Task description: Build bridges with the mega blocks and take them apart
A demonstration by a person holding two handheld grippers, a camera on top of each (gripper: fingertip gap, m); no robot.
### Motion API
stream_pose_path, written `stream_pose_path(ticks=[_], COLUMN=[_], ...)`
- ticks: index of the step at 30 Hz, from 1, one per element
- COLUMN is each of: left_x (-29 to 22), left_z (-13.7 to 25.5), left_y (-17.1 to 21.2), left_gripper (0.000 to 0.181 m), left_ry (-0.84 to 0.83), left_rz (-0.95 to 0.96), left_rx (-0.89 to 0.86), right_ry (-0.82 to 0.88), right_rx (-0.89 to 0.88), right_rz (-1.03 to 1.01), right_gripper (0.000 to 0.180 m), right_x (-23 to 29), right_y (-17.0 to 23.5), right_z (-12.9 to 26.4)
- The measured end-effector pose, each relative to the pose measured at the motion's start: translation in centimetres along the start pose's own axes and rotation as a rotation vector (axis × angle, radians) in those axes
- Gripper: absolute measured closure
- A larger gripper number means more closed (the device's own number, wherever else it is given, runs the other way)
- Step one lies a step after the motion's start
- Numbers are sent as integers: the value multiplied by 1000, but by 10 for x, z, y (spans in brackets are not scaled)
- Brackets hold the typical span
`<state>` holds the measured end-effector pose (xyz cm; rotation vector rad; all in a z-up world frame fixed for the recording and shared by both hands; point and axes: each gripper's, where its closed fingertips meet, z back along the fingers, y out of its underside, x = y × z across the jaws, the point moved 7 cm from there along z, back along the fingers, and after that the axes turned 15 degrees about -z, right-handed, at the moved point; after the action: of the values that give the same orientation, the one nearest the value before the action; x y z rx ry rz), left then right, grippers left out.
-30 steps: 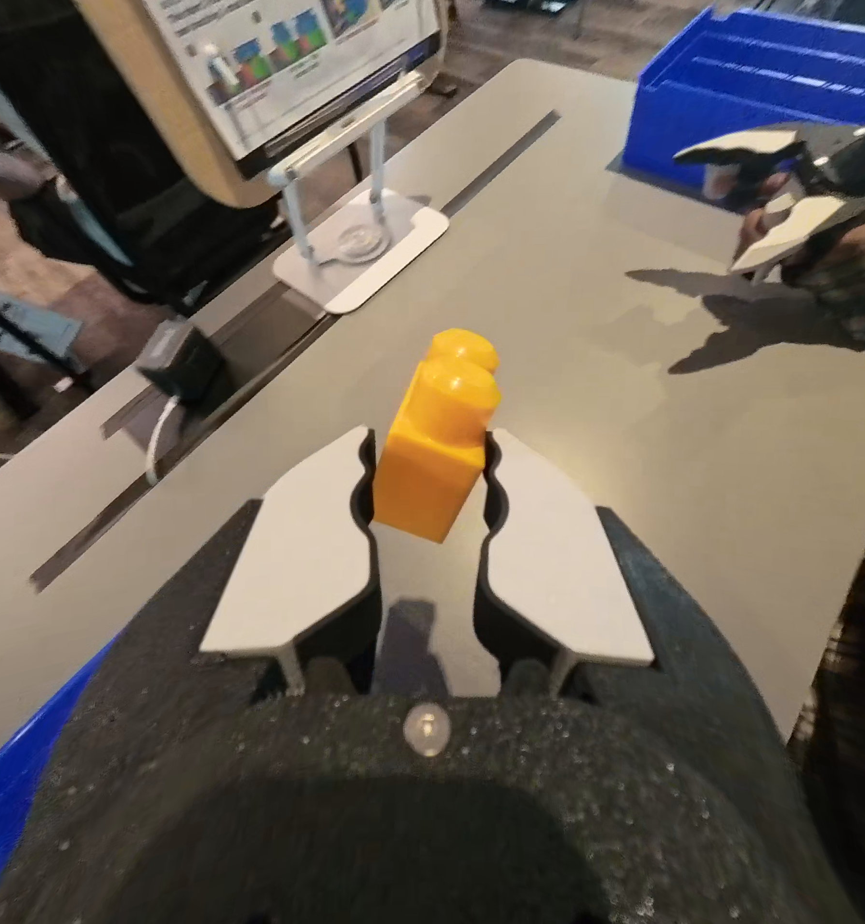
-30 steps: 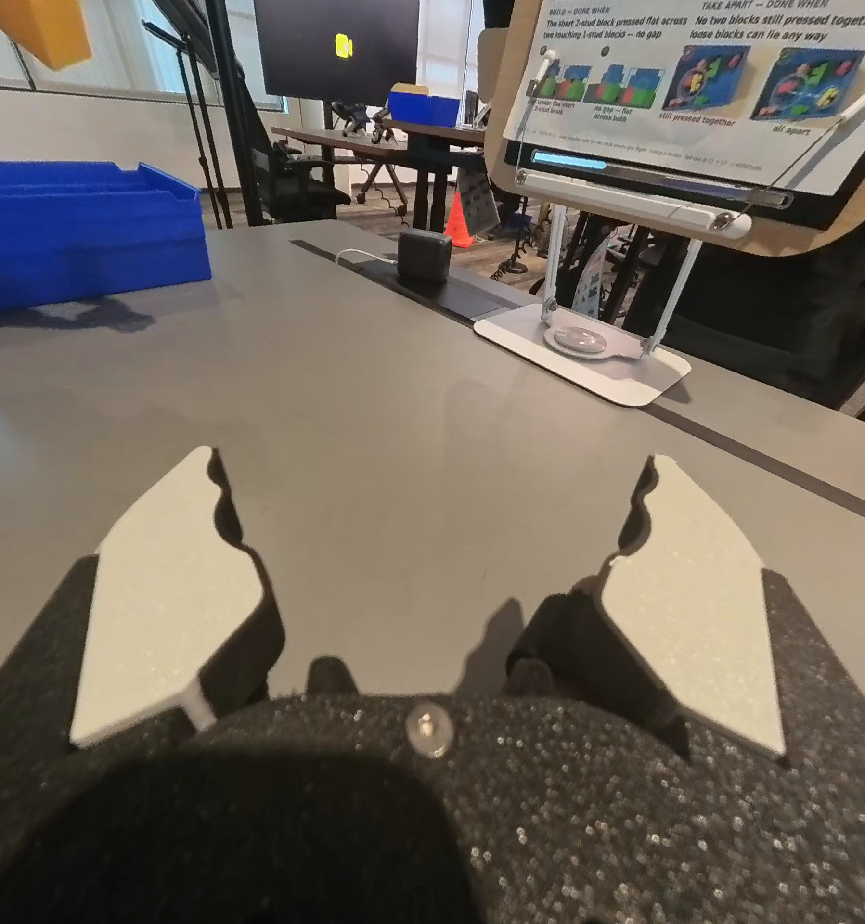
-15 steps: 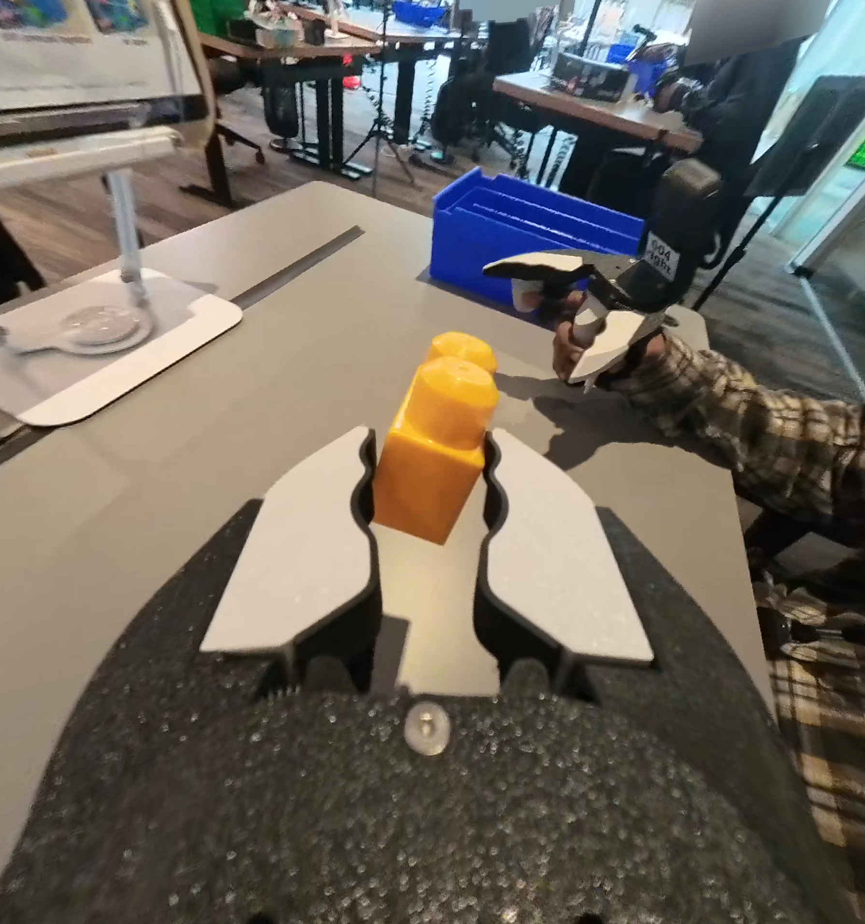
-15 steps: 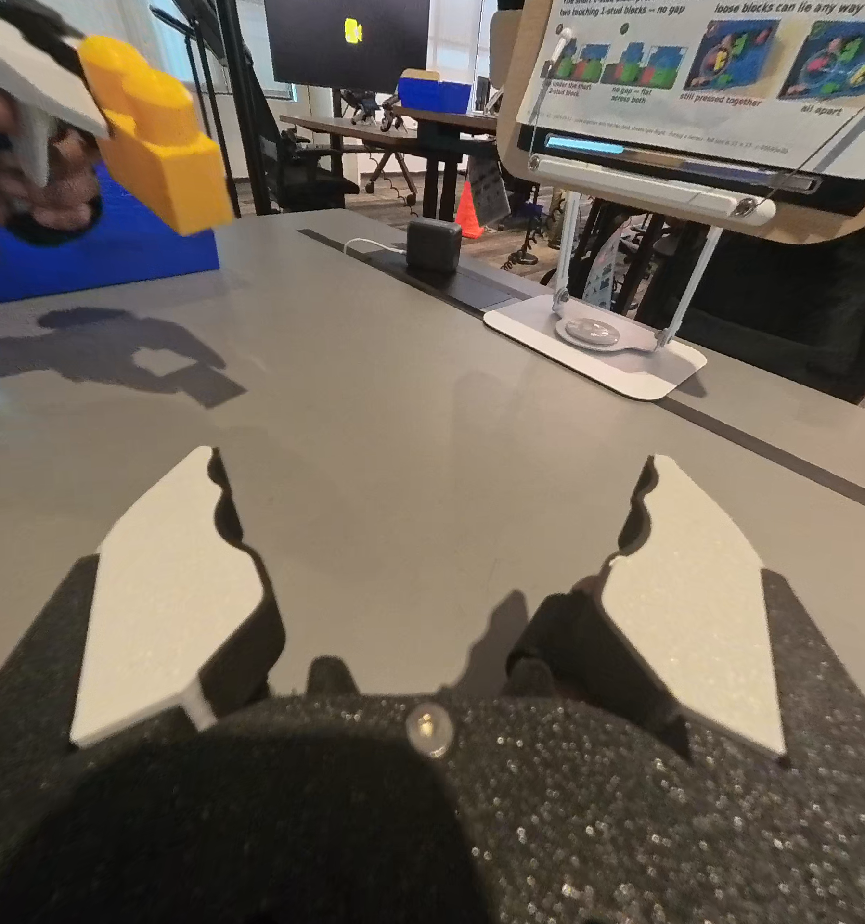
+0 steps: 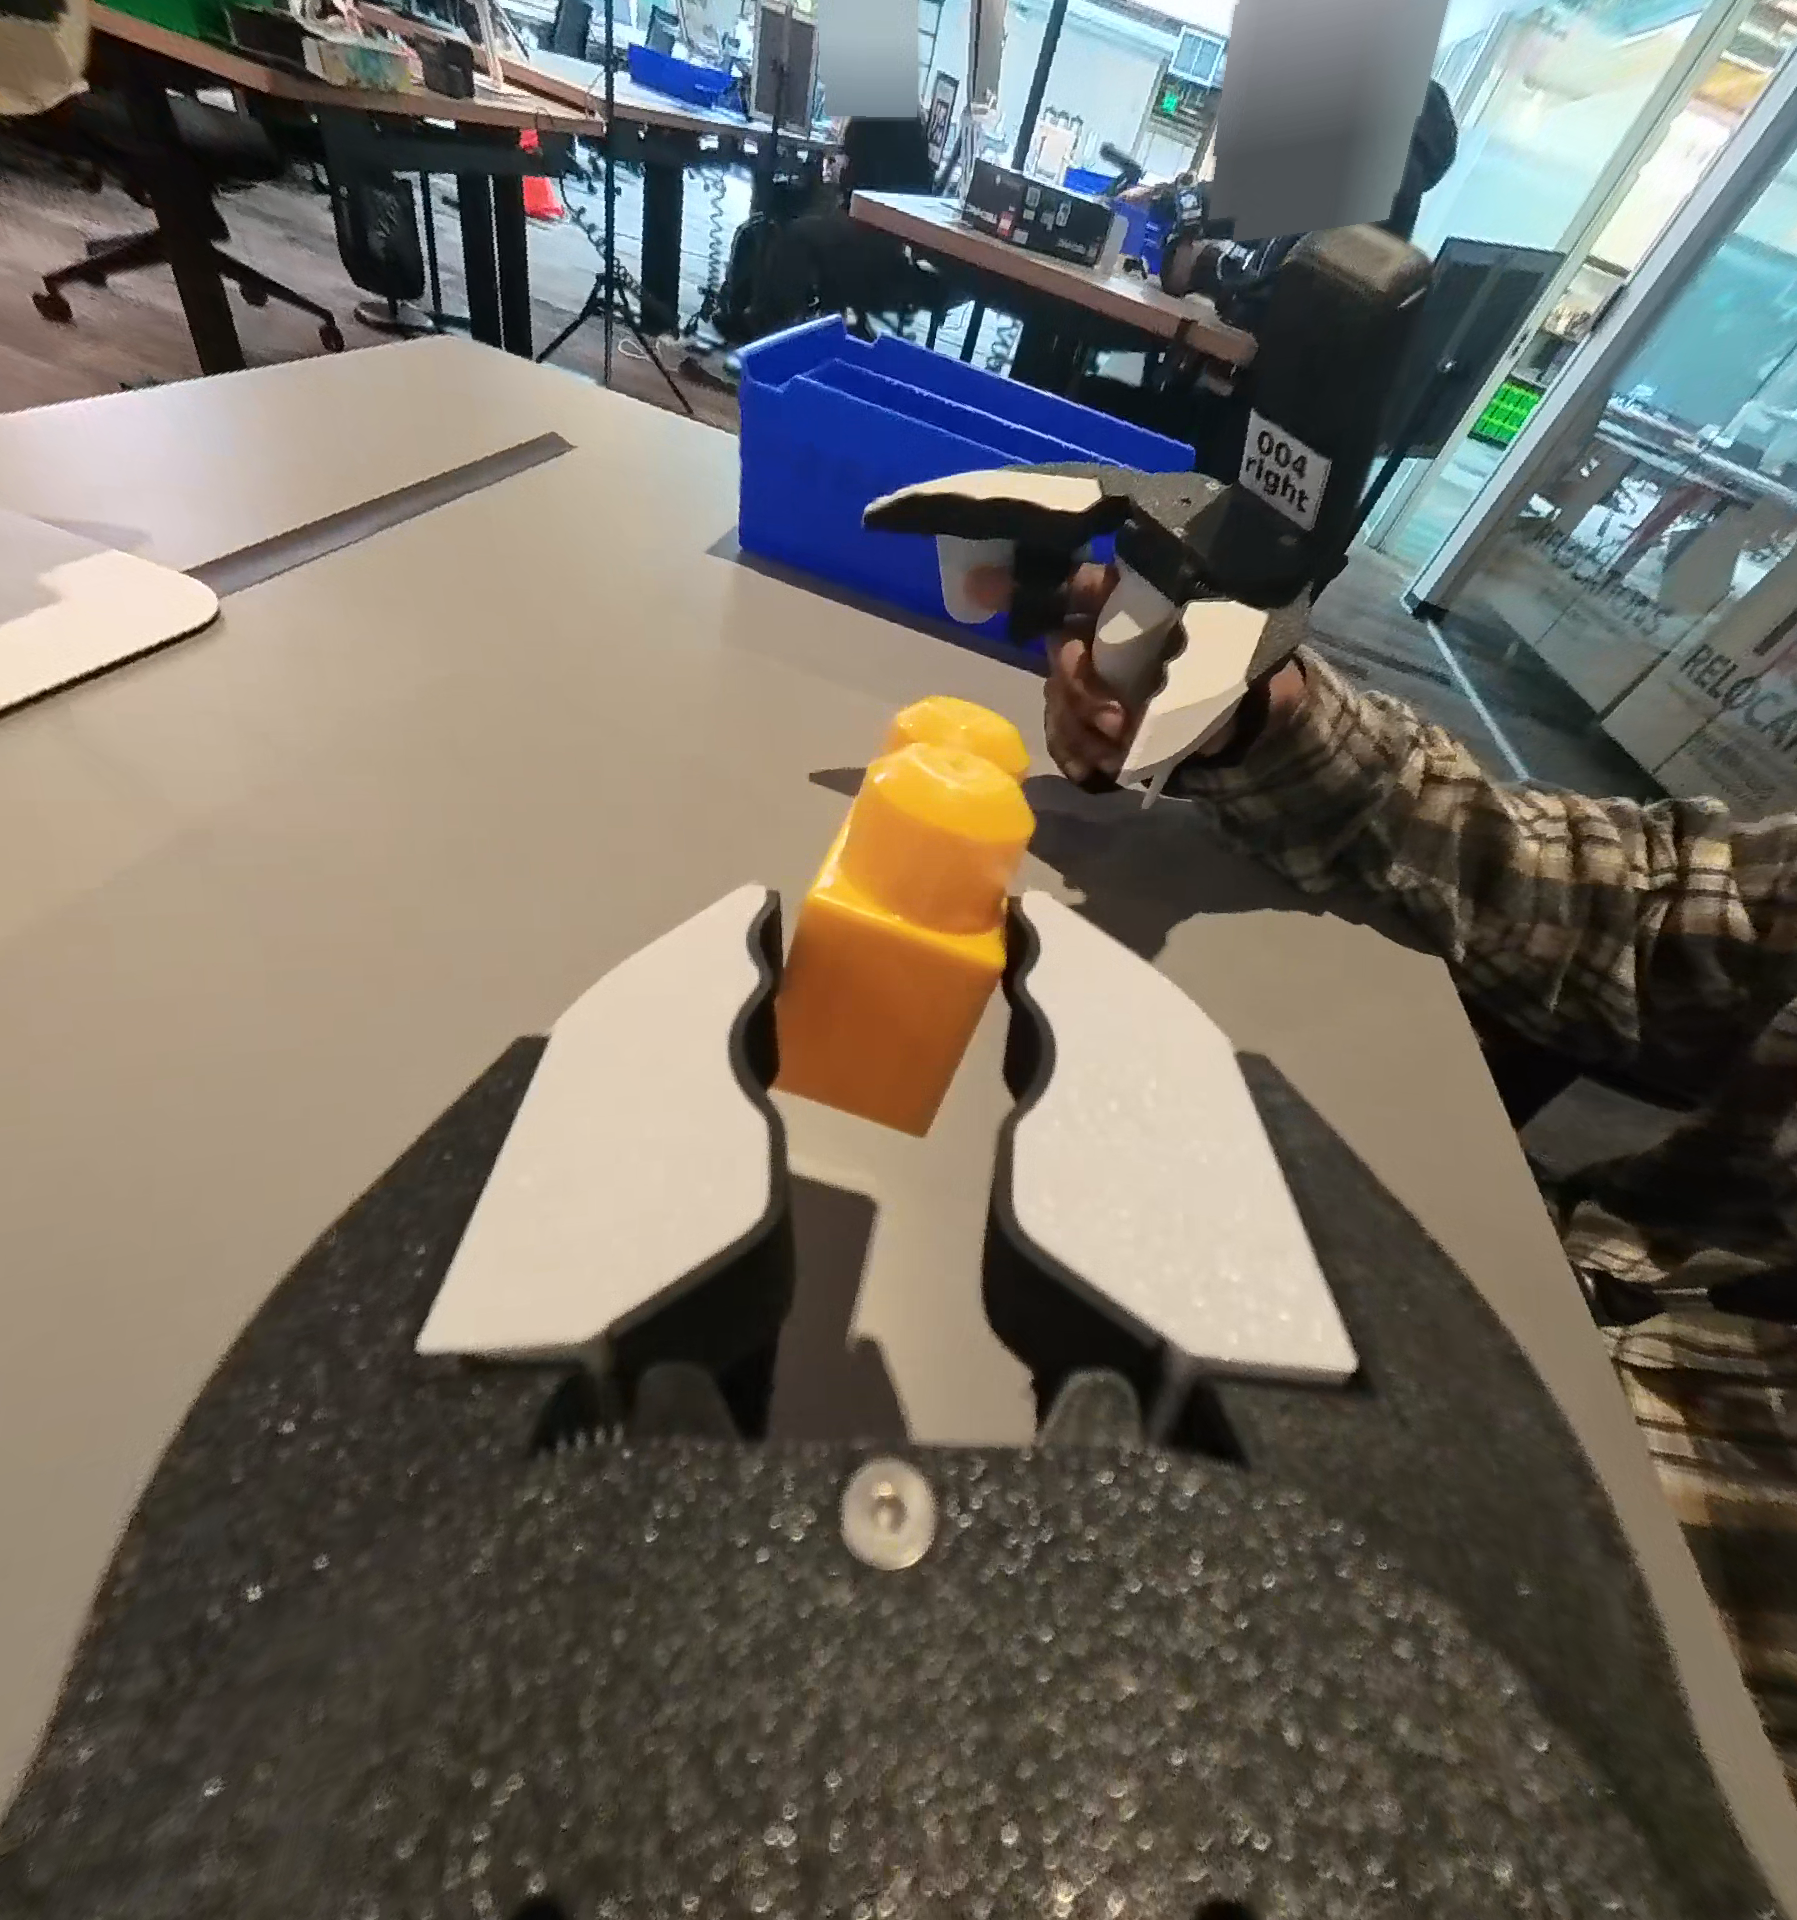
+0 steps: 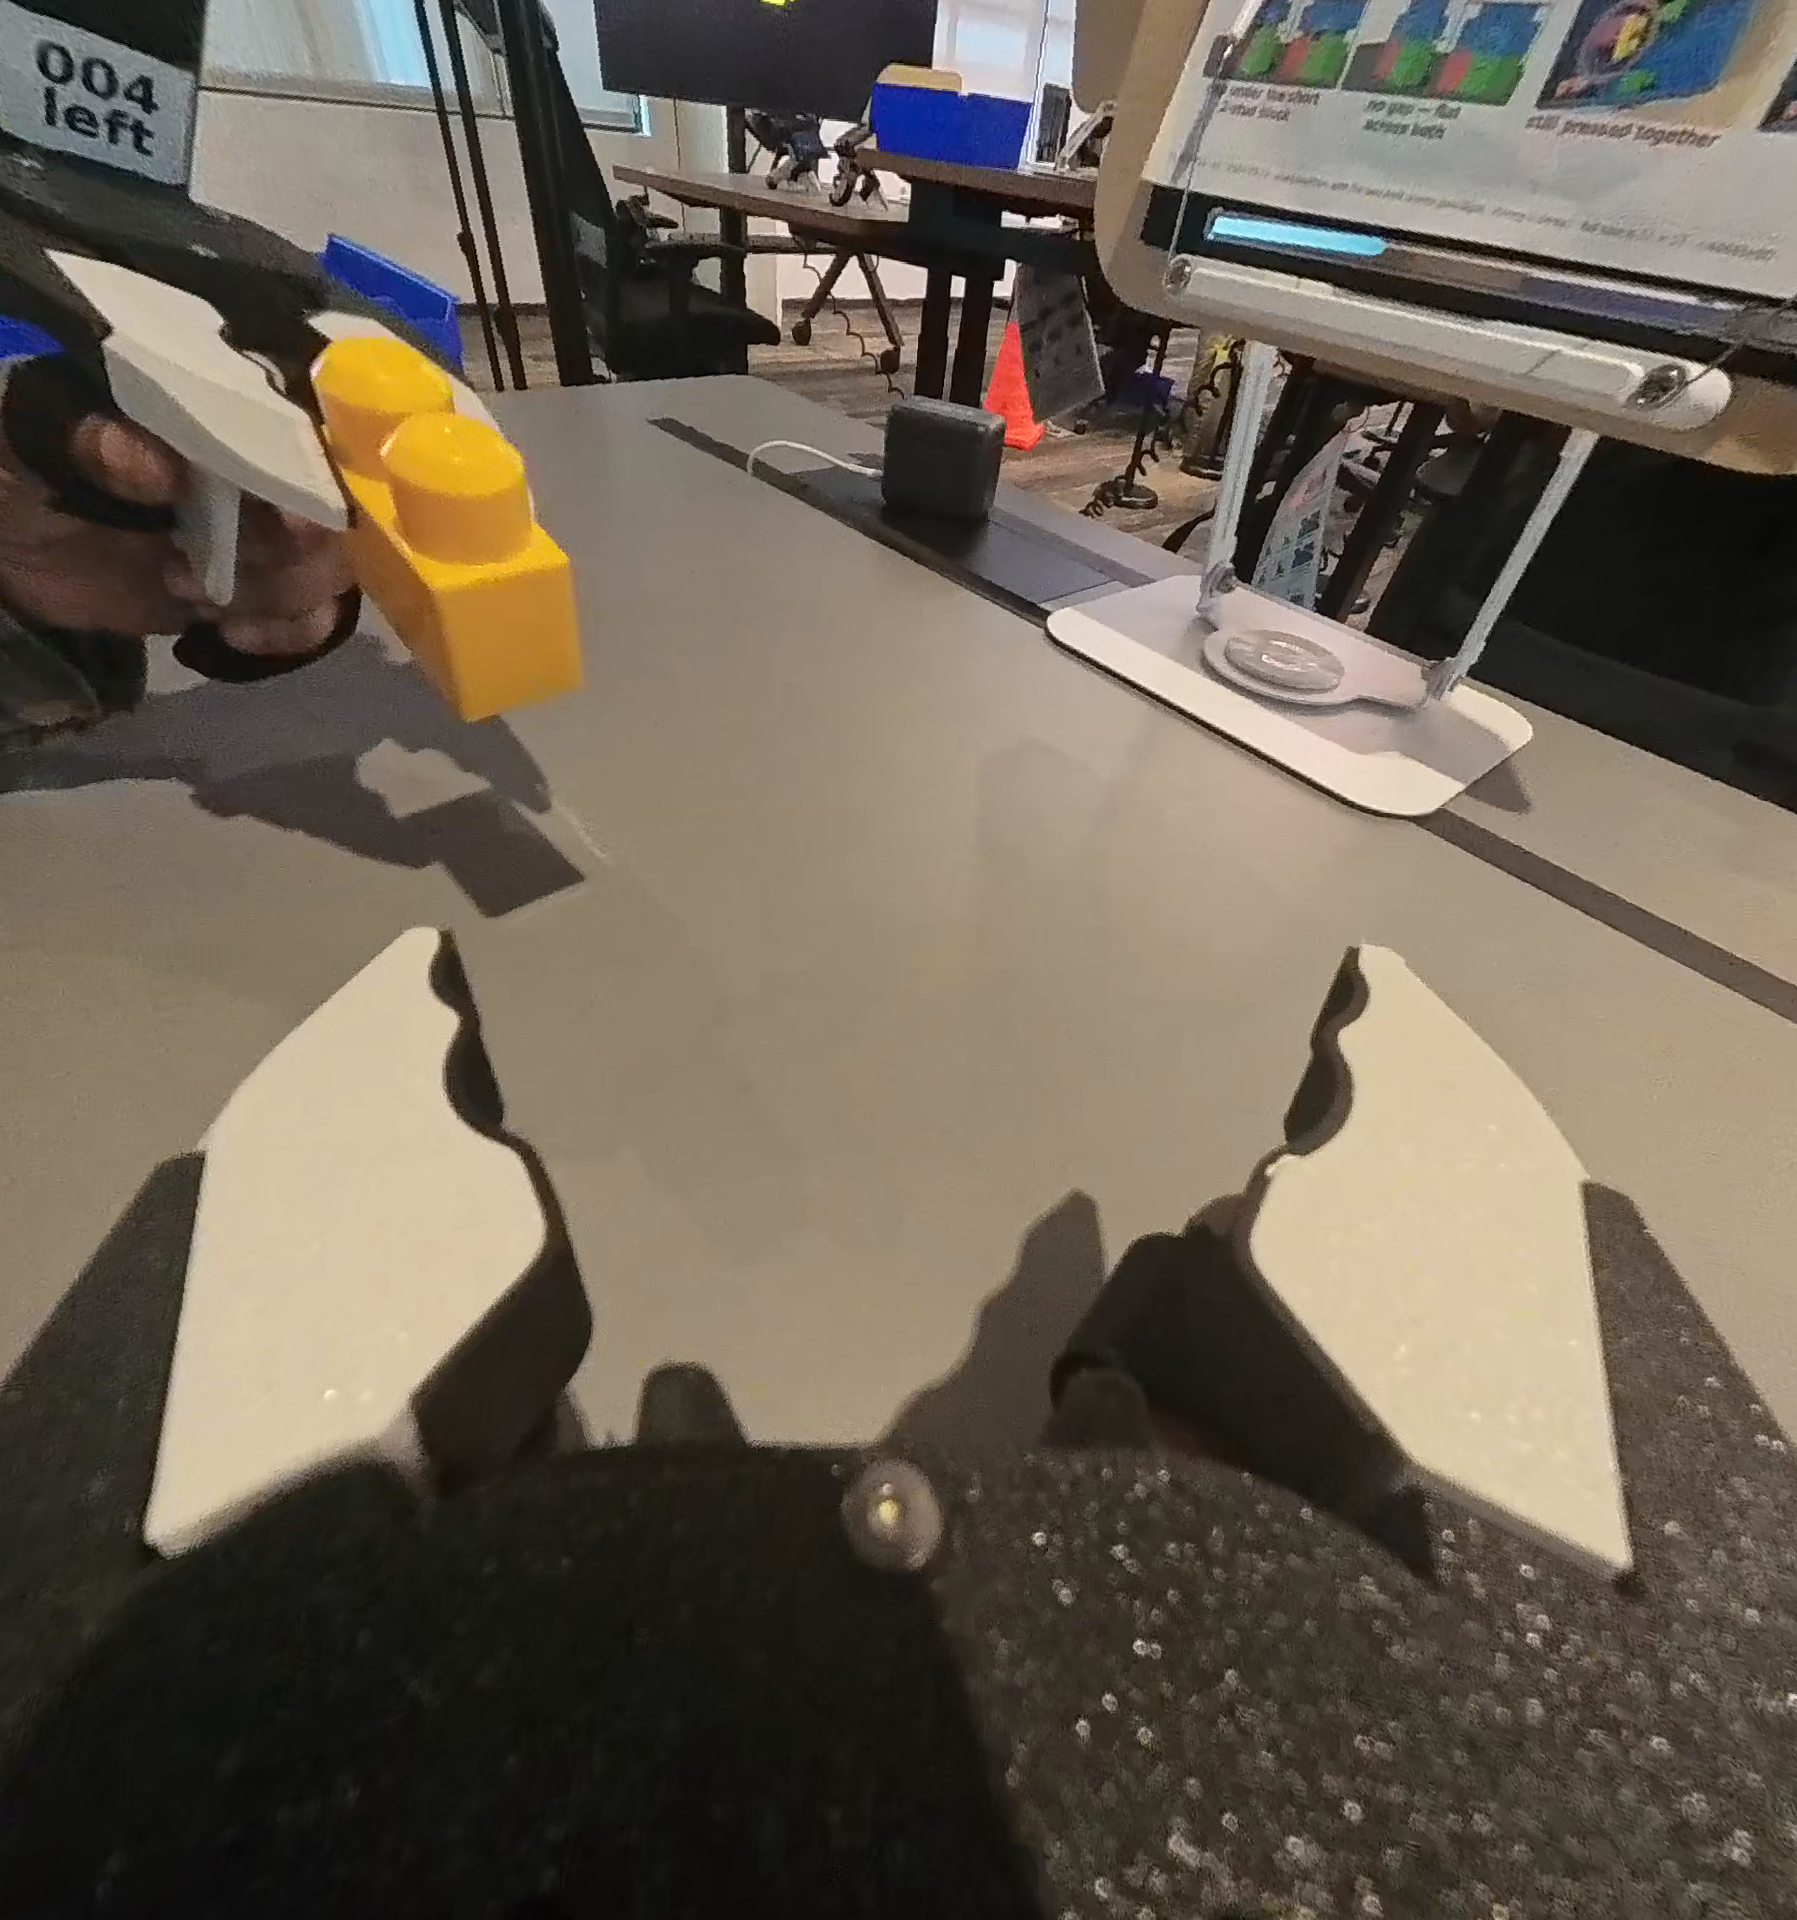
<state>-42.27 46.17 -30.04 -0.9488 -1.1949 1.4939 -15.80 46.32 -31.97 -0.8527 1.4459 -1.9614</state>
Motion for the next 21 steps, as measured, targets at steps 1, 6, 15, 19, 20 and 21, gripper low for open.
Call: stream_pose_path(ticks=[1, 6, 15, 19, 20, 21], left_x=[0, 2, 5, 11, 13, 14], left_z=[1, 5, 6, 5, 3, 2], left_y=[0, 4, 10, 20, 24, 28], left_gripper=[140, 140, 140, 140, 140, 140], left_ry=[-2, -9, -44, -78, -83, -89], left_rz=[3, 20, 21, 29, 39, 52], left_rx=[-5, -17, 2, 75, 101, 129], right_ry=[-1, -5, -11, -14, -16, -17], right_rx=[2, 13, 26, 27, 29, 32], right_rz=[0, 5, 11, 12, 12, 11], right_gripper=[33, 33, 33, 33, 33, 33], right_x=[0, 2, 5, 6, 6, 6], right_y=[0, 2, 4, 4, 5, 5], right_z=[0, -3, -4, -5, -5, -5])
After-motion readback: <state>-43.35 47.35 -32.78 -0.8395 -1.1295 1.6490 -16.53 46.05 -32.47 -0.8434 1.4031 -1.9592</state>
